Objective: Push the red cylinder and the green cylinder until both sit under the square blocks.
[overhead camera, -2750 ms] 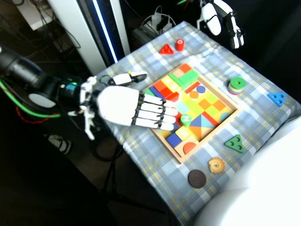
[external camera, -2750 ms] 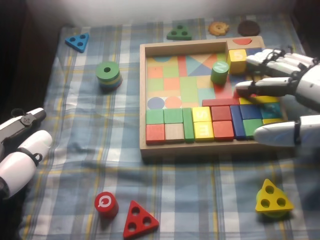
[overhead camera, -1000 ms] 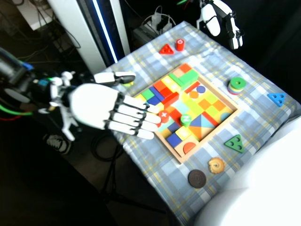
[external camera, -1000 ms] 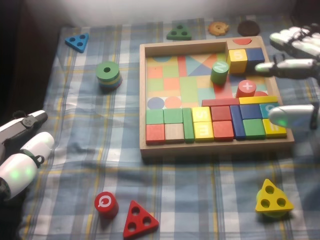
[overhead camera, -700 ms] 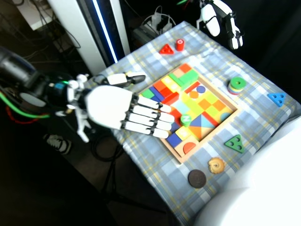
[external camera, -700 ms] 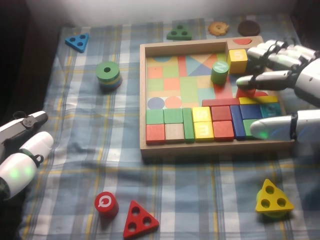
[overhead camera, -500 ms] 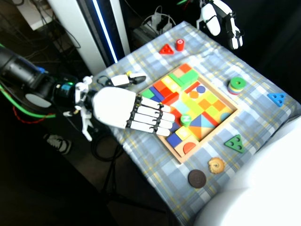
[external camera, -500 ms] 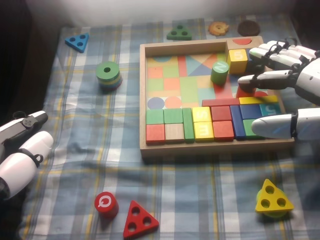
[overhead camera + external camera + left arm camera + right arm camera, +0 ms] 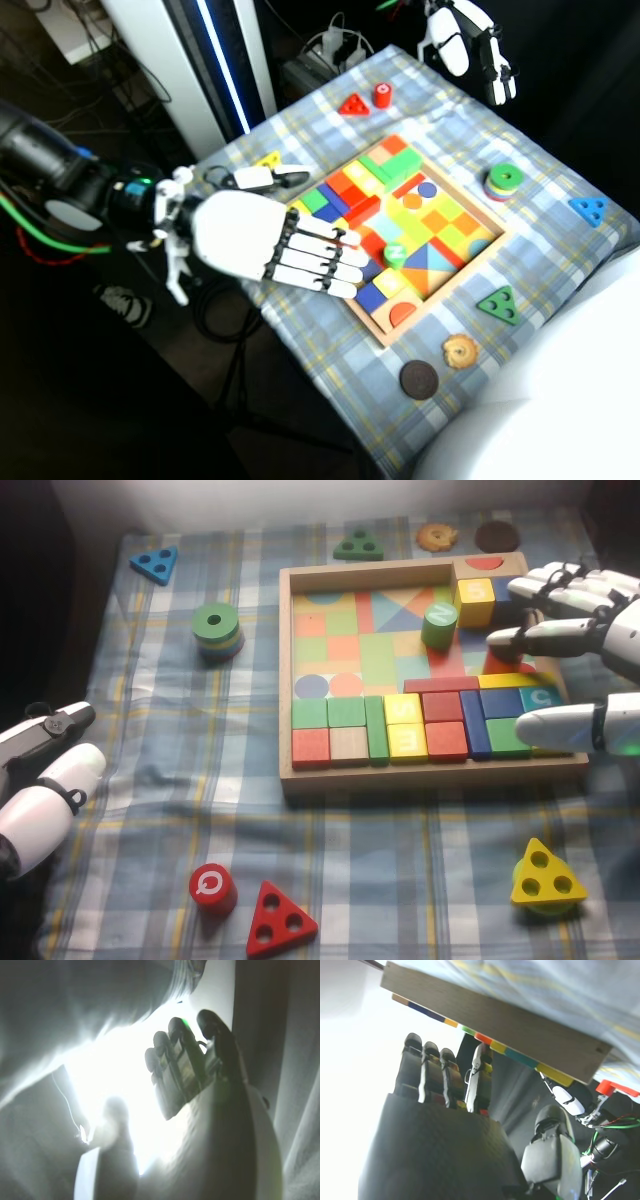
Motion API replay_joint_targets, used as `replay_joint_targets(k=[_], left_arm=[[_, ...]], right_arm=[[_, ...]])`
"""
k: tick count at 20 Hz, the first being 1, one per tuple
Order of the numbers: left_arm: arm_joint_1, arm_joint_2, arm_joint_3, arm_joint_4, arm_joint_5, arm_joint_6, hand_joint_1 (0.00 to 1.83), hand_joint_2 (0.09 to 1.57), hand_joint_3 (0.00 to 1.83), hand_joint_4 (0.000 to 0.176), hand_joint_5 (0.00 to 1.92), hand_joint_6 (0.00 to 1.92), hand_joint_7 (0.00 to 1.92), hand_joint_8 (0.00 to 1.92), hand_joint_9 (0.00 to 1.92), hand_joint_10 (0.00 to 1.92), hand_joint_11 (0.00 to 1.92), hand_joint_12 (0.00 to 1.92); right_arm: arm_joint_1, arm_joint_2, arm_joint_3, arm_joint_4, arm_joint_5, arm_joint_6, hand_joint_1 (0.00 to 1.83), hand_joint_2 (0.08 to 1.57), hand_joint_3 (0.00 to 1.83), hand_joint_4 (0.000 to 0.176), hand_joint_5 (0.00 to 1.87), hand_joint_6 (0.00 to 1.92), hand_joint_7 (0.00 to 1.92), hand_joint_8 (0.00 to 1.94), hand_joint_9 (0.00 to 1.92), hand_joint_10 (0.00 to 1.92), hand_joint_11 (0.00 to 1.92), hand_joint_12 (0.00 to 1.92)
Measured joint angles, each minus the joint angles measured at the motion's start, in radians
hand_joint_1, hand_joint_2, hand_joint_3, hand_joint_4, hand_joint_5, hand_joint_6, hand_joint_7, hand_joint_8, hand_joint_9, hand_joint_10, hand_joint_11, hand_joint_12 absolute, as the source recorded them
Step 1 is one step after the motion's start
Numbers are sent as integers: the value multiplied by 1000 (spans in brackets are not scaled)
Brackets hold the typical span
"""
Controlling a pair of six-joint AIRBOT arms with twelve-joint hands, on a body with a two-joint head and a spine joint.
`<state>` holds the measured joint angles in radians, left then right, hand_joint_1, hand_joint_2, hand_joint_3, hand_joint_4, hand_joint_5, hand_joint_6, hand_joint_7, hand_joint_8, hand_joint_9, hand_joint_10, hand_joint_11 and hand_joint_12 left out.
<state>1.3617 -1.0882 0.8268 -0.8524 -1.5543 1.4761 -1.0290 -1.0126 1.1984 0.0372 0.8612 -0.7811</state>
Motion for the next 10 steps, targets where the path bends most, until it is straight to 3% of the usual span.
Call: replay_joint_targets(k=[5, 6, 8, 10], left_arm=[[0, 0, 0, 0, 0, 0, 399, 1347, 0, 4, 553, 0, 522, 0, 404, 0, 0, 401], [0, 0, 0, 0, 0, 0, 376, 1346, 1, 5, 551, 1, 515, 1, 395, 1, 0, 347], [2, 0, 0, -1, 0, -1, 389, 1361, 4, 0, 554, 2, 526, 3, 402, 5, 0, 413], [2, 0, 0, -1, 0, -1, 389, 1359, 1, 13, 546, 1, 527, 1, 402, 4, 0, 404]], right_arm=[[-24, 43, -29, -5, -7, 0, 0, 932, 0, 102, 442, 0, 15, 0, 0, 0, 0, 0], [-24, 52, -36, -5, -12, 0, 0, 910, 0, 121, 440, 1, 22, 3, 0, 0, 0, 0], [-26, 64, -46, -7, -18, -1, 0, 905, 0, 130, 432, 0, 21, 2, 0, 0, 0, 0], [-26, 76, -57, -9, -22, -2, 0, 917, 0, 129, 427, 0, 17, 0, 0, 0, 0, 0]])
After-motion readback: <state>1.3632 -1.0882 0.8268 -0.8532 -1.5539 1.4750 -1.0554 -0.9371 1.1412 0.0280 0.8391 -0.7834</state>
